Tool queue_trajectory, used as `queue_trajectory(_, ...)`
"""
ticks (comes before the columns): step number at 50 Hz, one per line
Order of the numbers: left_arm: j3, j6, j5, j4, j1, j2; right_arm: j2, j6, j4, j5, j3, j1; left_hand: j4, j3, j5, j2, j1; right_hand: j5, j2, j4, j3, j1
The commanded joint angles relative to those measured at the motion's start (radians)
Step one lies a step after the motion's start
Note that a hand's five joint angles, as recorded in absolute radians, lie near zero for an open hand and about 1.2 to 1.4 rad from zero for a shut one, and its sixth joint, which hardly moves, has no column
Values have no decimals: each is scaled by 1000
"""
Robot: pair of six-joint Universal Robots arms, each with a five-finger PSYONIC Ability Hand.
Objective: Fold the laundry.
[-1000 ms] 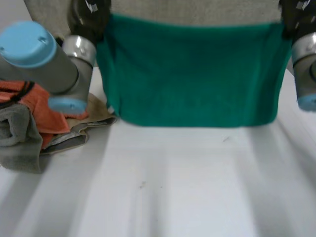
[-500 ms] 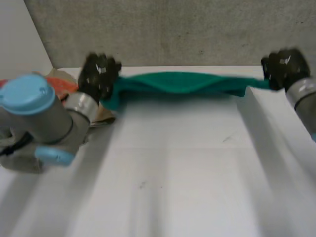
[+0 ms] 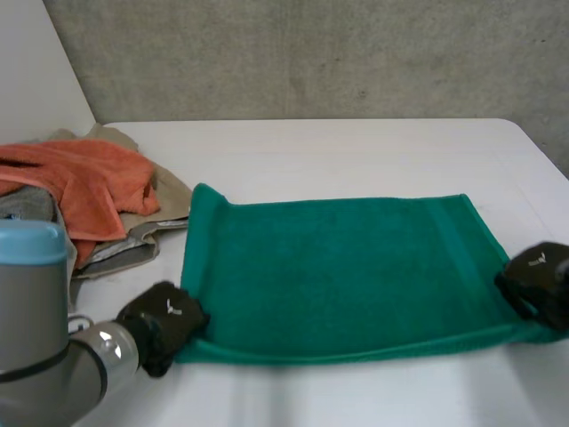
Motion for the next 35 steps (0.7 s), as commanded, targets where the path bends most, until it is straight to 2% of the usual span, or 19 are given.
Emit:
queue_trajectory(1, 212, -39, -62, 195, 13, -156, 126, 242, -251, 10, -116, 100, 194, 203, 243, 198, 241, 197, 223, 200, 208, 276)
queue_trajectory(9, 477, -94, -159, 365, -13, -343, 292, 344, -489, 114, -272, 183, 194, 203, 243, 198, 241, 197, 223, 200, 208, 276)
queue_trajectory(15, 635, -93, -174, 477, -19, -478, 397, 379, -704, 170, -351, 233, 194, 203, 243, 198, 241, 197, 223, 200, 208, 276)
queue_trajectory(21, 811, -76, -195, 476, -34, -642, 531, 377, -892, 211, -457, 273, 194, 203, 243, 198, 241, 197, 223, 200, 208, 276)
queue_trajectory(28, 928, -54, -226, 482, -43, -734, 657, 371, -948, 234, -566, 304, 194, 203, 243, 198, 241, 197, 223, 200, 208, 276)
queue_trajectory(29, 947, -57, -223, 488, -48, -747, 679, 373, -963, 242, -588, 308, 37, 47, 86, 42, 84, 167, 193, 170, 178, 247)
queue_trajectory(30, 953, -59, -222, 490, -49, -751, 690, 373, -974, 248, -599, 309, -136, -126, -87, -131, -89, -194, -168, -191, -182, -114)
queue_trajectory(31, 958, -57, -219, 491, -54, -753, 699, 373, -982, 256, -607, 312, -385, -375, -336, -380, -337, -520, -494, -517, -509, -440)
queue_trajectory(32, 959, -53, -219, 491, -57, -756, 707, 373, -992, 263, -618, 312, -684, -674, -635, -679, -636, -965, -939, -962, -954, -885)
queue_trajectory(33, 956, -50, -223, 491, -68, -753, 714, 371, -1011, 282, -630, 319, -1028, -1018, -979, -1024, -981, -1025, -999, -1022, -1014, -945)
queue_trajectory(35, 945, -47, -232, 491, -80, -741, 708, 376, -1020, 296, -633, 324, -1028, -1018, -979, -1024, -981, -1025, -999, -1022, -1014, -945)
